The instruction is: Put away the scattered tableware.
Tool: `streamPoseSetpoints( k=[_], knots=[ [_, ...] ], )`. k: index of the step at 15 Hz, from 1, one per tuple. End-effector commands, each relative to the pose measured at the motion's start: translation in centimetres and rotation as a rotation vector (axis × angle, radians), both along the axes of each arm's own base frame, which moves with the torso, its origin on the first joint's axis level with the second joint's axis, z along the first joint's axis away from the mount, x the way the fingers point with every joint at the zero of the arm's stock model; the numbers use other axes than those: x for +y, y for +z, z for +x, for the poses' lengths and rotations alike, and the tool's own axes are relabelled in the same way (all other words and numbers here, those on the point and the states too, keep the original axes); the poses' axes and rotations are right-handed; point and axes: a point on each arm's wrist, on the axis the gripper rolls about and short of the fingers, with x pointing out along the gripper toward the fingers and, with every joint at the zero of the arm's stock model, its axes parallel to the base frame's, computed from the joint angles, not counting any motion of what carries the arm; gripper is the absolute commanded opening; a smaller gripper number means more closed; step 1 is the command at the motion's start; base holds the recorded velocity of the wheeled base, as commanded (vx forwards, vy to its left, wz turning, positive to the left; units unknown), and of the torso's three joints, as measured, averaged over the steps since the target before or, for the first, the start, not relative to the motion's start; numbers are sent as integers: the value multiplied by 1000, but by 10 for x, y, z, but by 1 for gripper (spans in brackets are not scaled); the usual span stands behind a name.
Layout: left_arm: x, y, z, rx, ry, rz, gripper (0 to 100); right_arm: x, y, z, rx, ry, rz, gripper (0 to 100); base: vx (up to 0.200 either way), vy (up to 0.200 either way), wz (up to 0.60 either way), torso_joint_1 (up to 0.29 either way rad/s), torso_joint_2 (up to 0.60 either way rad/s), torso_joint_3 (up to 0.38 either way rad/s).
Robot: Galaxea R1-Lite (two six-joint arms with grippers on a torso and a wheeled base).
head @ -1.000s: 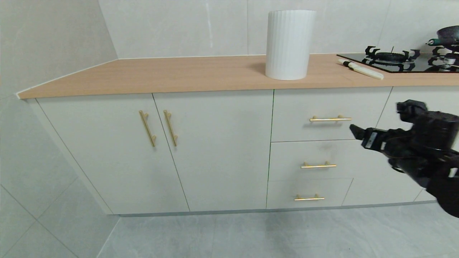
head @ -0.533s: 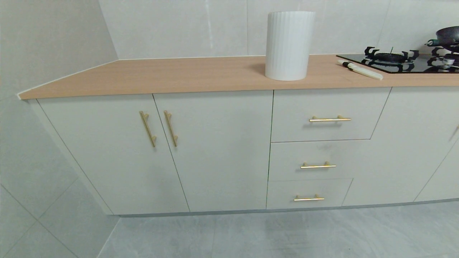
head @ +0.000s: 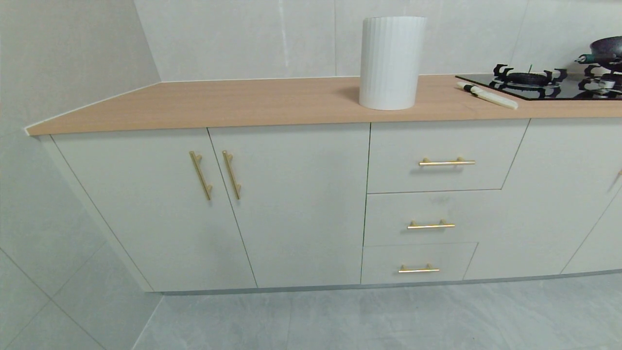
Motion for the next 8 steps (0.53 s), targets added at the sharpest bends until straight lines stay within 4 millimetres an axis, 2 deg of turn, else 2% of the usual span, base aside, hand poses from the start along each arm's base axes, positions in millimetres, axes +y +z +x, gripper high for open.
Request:
streamPoseSetpoints(
  k=[1, 3, 5, 6, 8],
  knots=[
    [0, 0, 0, 0, 1, 0, 100, 2, -15, -14, -55, -38, -1, 100, 0, 0, 0, 0, 0, 0],
    [0, 0, 0, 0, 1, 0, 100, 2, -39, 0, 9, -7, 36, 100, 0, 0, 0, 0, 0, 0],
    [0, 0, 0, 0, 1, 0, 100, 6, -64, 14, 75, 166, 4, 100, 0, 0, 0, 0, 0, 0],
    [0, 0, 0, 0, 1, 0, 100, 7, -73, 18, 86, 248, -2, 100, 0, 0, 0, 0, 0, 0],
    [0, 0, 0, 0, 1, 0, 100, 10, -77, 20, 116, 357, 27, 100, 0, 0, 0, 0, 0, 0]
  ],
)
